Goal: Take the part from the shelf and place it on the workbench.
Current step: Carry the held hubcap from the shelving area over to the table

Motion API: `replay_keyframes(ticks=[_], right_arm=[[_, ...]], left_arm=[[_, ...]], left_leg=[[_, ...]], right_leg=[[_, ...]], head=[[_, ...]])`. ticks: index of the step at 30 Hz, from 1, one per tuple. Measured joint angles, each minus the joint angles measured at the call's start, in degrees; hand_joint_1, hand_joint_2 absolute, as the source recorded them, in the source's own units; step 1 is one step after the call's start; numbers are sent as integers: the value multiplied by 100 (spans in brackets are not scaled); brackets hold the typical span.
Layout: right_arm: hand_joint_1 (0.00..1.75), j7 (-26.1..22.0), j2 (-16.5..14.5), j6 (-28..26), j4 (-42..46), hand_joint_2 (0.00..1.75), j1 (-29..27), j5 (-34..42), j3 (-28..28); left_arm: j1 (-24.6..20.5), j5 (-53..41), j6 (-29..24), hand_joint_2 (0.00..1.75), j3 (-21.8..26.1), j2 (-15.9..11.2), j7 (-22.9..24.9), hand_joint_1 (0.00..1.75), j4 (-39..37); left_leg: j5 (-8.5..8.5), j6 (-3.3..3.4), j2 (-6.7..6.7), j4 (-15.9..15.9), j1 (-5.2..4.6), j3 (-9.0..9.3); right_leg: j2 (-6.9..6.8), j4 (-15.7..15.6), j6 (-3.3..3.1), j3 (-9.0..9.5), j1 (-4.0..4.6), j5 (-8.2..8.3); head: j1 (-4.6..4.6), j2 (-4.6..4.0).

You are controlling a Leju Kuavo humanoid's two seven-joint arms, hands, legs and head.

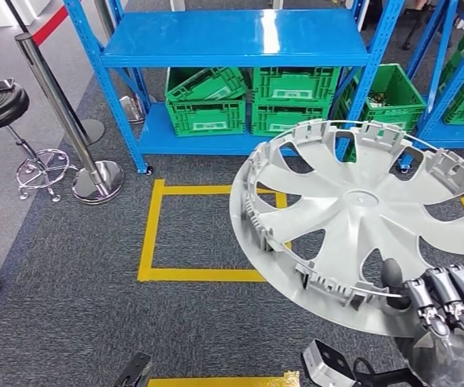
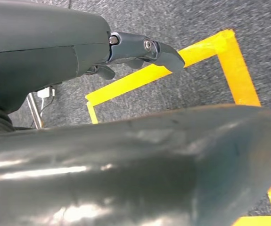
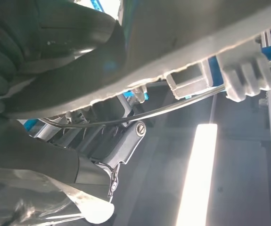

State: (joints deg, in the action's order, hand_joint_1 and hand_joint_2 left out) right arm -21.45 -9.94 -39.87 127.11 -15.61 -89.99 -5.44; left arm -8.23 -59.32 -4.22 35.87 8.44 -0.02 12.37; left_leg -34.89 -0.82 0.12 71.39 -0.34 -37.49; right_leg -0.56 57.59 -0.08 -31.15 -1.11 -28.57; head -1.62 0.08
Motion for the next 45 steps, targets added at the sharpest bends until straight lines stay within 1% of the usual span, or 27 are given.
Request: replay_keyframes(ticks=[1,2,3,4,6,7,10,12,15,16,17,18,20,22,25,28,30,32,34,36,37,38,40,41,42,44,45], right_arm=[[175,-13,0,0,-1,175,-2,-1,0],[175,-25,0,0,-1,175,-5,-1,0],[175,-33,0,0,-2,175,-8,-1,0],[175,-39,0,0,-2,175,-11,-1,1],[175,-48,0,0,-2,175,-10,0,2],[175,-51,0,0,-2,175,-8,0,1],[175,-43,0,0,-3,175,-17,0,1],[175,1,0,0,-5,175,-27,1,1],[175,65,0,0,-16,175,-33,1,-1],[175,75,0,0,-25,175,-39,1,0],[175,82,0,0,-33,175,-45,1,1],[175,91,0,0,-41,175,-48,1,1],[175,136,0,0,-48,175,-45,1,-1],[175,235,0,0,-49,175,-41,1,-16],[175,429,1,0,-53,175,-49,-1,-65],[175,556,1,0,-53,175,-40,-2,-149],[175,607,4,0,-52,175,-38,-1,-213],[175,630,16,-1,-58,175,-35,-1,-265],[175,633,33,-1,-68,175,-29,-1,-295],[175,634,46,0,-91,175,-36,-1,-304],[175,635,53,0,-109,175,-40,0,-305],[175,634,58,0,-128,175,-42,-1,-308],[175,630,68,-1,-162,175,-34,0,-313],[175,627,72,-1,-178,175,-29,-1,-319],[175,624,76,-1,-191,175,-28,-1,-323],[175,623,79,1,-212,175,-38,-2,-330],[175,624,80,1,-217,175,-43,-2,-333]], left_arm=[[8,0,0,0,0,-1,9,0,0],[13,0,0,0,0,-1,16,0,0],[16,-1,0,0,-1,-2,24,0,0],[14,-2,0,0,-2,-2,30,0,0],[4,-4,-1,0,-8,-2,35,0,0],[1,-6,-1,0,-11,-1,38,0,0],[19,-15,-1,0,-17,-2,50,0,0],[21,-29,-1,0,-24,-1,52,0,0],[17,-45,0,0,-28,1,51,0,0],[21,-47,1,0,-28,2,51,0,0],[25,-49,2,0,-28,2,51,0,0],[27,-50,2,0,-28,2,51,0,0],[26,-51,2,0,-30,3,51,0,0],[20,-55,2,0,-32,4,51,0,0],[22,-66,2,0,-34,2,52,0,0],[15,-79,-8,0,-37,-25,54,0,2],[5,-89,-17,0,-43,-37,62,0,2],[-2,-98,-21,0,-50,-37,75,0,2],[-4,-103,-20,0,-57,-39,82,0,2],[9,-103,-8,0,-62,-34,85,0,2],[19,-103,2,0,-63,-30,85,0,2],[27,-103,11,0,-63,-26,85,0,2],[32,-103,19,0,-63,-52,87,0,4],[34,-103,19,0,-63,-60,89,0,7],[36,-103,19,0,-64,-68,93,0,9],[46,-103,18,0,-67,-55,100,0,11],[49,-103,17,0,-68,-53,102,0,11]], left_leg=[[-77,-17,0,228,19,-63],[-41,-28,0,243,36,-30],[93,-32,0,34,53,109],[281,-30,0,-348,68,331],[512,-11,-11,-1075,75,712],[549,9,-17,-1268,69,791],[594,122,-21,-1340,44,740],[663,223,-12,-1372,46,696],[739,306,-2,-1377,15,598],[758,315,1,-1371,-2,568],[773,318,3,-1363,-17,542],[783,317,3,-1352,-27,523],[792,309,0,-1325,-39,503],[805,273,-1,-1284,-56,466],[826,276,1,-1250,-71,409],[864,323,-1,-1283,-96,412],[999,382,22,-1536,-81,514],[1167,411,70,-1840,-25,631],[1230,377,121,-1926,18,636],[1225,303,177,-1895,67,599],[1210,250,209,-1854,105,575],[1177,181,242,-1777,156,539],[1061,15,302,-1521,240,433],[996,-59,323,-1393,256,381],[950,-111,340,-1298,252,350],[923,-159,378,-1230,247,336],[887,-172,369,-1199,260,333]], right_leg=[[0,7,2,-37,1,25],[2,15,8,-71,1,47],[4,25,18,-100,0,66],[6,34,34,-120,-1,83],[9,59,86,-166,13,115],[9,69,120,-195,21,137],[9,81,227,-270,10,188],[20,296,268,-398,-5,2],[35,1328,283,-823,-5,-585],[36,1595,281,-910,-4,-677],[36,1670,273,-902,-1,-669],[36,1512,257,-776,3,-560],[34,748,210,-304,20,-259],[37,163,169,31,43,-136],[46,47,155,58,56,-123],[39,0,195,53,25,-67],[42,-65,220,62,28,-43],[54,157,230,-69,44,-213],[60,796,280,-396,4,-528],[52,1232,376,-626,-67,-621],[37,1167,435,-605,-108,-518],[-6,894,507,-478,-155,-332],[-145,329,637,-216,-207,-103],[-181,209,611,-150,-217,-83],[-185,238,547,-160,-208,-132],[-96,356,363,-207,-196,-152],[-57,379,315,-232,-187,-145]], head=[[-1,-1],[-2,-1],[-2,0],[-3,-1],[0,0],[5,0],[9,0],[18,0],[39,-1],[39,-2],[39,-2],[39,-2],[38,-1],[34,-1],[23,1],[14,0],[9,0],[25,0],[40,0],[43,0],[43,0],[45,1],[64,1],[76,1],[69,0],[25,-1],[-7,-1]])
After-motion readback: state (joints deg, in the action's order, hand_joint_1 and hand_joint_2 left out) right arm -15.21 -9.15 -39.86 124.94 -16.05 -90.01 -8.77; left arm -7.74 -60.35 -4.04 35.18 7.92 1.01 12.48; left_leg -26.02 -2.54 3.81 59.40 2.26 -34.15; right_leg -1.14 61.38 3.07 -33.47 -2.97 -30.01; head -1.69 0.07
